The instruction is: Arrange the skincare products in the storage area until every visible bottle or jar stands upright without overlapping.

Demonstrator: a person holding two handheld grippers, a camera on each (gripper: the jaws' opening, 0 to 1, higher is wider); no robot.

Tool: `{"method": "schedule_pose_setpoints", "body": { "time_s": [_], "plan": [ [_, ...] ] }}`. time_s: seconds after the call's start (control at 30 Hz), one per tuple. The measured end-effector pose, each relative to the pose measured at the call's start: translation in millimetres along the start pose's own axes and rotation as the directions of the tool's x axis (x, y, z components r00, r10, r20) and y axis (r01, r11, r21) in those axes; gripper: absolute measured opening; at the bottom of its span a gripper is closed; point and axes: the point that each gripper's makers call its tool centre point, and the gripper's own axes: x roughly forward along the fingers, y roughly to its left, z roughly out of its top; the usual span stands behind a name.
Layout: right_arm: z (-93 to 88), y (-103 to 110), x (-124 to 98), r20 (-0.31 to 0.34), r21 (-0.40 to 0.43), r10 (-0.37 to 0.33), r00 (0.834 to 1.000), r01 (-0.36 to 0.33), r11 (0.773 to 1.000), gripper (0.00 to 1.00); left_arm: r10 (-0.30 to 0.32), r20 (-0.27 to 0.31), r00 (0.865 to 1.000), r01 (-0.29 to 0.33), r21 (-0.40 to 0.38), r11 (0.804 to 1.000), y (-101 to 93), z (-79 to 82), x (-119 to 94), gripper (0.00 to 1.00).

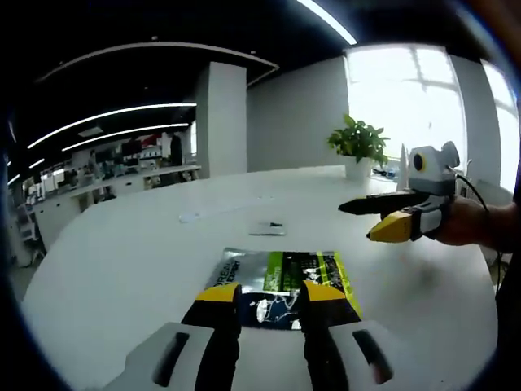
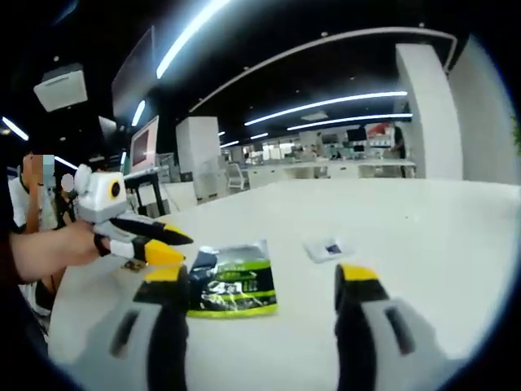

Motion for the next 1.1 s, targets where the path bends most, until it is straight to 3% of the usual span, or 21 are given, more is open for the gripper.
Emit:
{"method": "schedule_pose_setpoints", "body": {
  "time_s": [0.1, 0.43, 0.8, 1.0, 1.1],
  "plan": [
    [-1.5, -2.0, 3.8, -0.002, 0.009, 0.008, 1.000, -0.008, 1.000, 0.73, -0.017, -0.019, 1.000, 0.017, 0.003, 1.000, 5.8, -0.5, 1.4, 0.19],
    [-6.8, -13.5, 11.0, -0.010, 0.028, 0.018, 1.000, -0.018, 0.999, 0.72, -0.037, -0.079, 0.996, 0.038, 0.017, 0.999, 18.1, -6.4, 11.5, 0.05],
    [-7.3, -15.0, 13.8, -0.021, 0.027, 0.027, 0.999, -0.026, 0.999, 0.72, -0.052, -0.126, 0.991, 0.056, 0.030, 0.998, 9.7, -16.9, 20.6, 0.00],
    [-9.9, -15.0, 17.5, -0.049, 0.025, 0.046, 0.998, -0.045, 0.999, 0.72, -0.051, -0.194, 0.980, 0.064, 0.061, 0.996, 8.1, -32.3, 23.6, 0.00],
    [-7.5, -14.5, 19.6, -0.048, 0.050, 0.074, 0.996, -0.072, 0.996, 0.72, -0.059, -0.183, 0.981, 0.069, 0.048, 0.996, 7.8, -31.2, 23.1, 0.00]
  ]
}}
